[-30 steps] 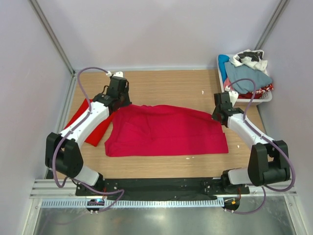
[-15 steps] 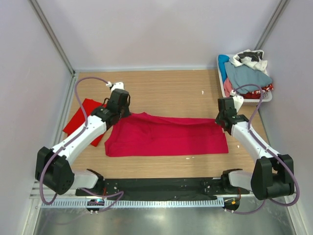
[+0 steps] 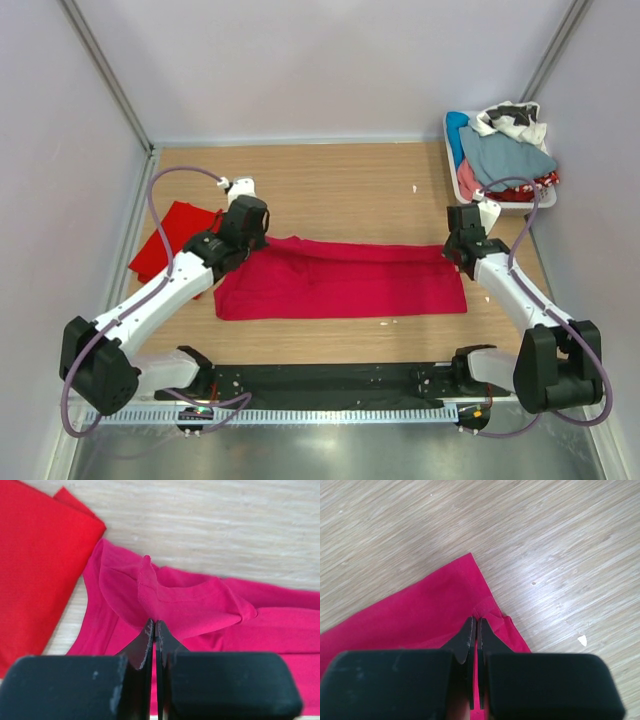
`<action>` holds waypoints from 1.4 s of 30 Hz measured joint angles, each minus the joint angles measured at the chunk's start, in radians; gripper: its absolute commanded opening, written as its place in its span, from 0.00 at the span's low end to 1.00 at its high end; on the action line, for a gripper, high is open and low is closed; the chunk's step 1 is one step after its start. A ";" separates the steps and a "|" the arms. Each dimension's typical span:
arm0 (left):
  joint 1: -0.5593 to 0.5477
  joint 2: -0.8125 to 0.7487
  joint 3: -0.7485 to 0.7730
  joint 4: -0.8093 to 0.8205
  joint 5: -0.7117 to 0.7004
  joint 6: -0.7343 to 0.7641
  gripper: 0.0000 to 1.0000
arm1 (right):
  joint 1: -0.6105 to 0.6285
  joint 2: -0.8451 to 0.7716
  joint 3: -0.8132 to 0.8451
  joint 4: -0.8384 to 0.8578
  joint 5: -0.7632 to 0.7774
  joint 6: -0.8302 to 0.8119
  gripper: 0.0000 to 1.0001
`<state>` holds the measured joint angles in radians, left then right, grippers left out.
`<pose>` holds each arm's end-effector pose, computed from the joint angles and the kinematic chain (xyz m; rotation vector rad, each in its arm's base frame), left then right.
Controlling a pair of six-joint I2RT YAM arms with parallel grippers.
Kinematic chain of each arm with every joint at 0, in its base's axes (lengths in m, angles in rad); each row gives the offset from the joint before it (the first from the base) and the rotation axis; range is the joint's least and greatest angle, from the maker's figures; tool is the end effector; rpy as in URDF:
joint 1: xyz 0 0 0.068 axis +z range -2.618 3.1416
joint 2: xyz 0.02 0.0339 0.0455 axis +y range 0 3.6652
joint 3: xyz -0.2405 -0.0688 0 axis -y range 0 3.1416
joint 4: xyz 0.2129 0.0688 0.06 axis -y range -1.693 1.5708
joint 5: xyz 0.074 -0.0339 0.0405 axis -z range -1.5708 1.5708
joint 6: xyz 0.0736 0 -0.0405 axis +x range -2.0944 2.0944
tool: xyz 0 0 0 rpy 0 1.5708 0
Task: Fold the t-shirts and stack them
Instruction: Fold the tshirt
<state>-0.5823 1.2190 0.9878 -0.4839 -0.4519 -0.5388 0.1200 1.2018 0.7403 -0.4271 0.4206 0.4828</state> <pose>0.2381 -0.1183 0.2570 -0.1820 2.1961 -0.1046 0.2415 -0.0012 0.1871 0.6026 2.2926 -0.2327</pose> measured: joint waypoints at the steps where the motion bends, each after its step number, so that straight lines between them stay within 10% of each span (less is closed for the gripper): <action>1: -0.005 0.000 -0.009 -0.006 -0.003 -0.003 0.00 | 0.000 -0.006 -0.001 0.000 0.000 0.001 0.01; 23: -0.111 -0.140 -0.228 -0.095 -0.045 -0.159 0.08 | -0.004 -0.046 -0.142 0.031 0.002 0.096 0.17; 26: -0.128 -0.169 -0.277 -0.104 -0.047 -0.200 0.24 | -0.004 -0.061 -0.168 0.035 0.003 0.140 0.56; 33: -0.217 -0.312 -0.395 -0.148 -0.090 -0.329 0.50 | -0.004 -0.193 -0.221 0.029 0.026 0.214 0.71; 42: -0.229 -0.349 -0.409 -0.162 -0.146 -0.384 0.65 | -0.004 -0.238 -0.229 0.032 0.025 0.229 0.65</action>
<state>-0.8112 0.8700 0.5785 -0.6456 -0.5976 -0.9226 0.1158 0.9642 0.5110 -0.3946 0.4458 0.7113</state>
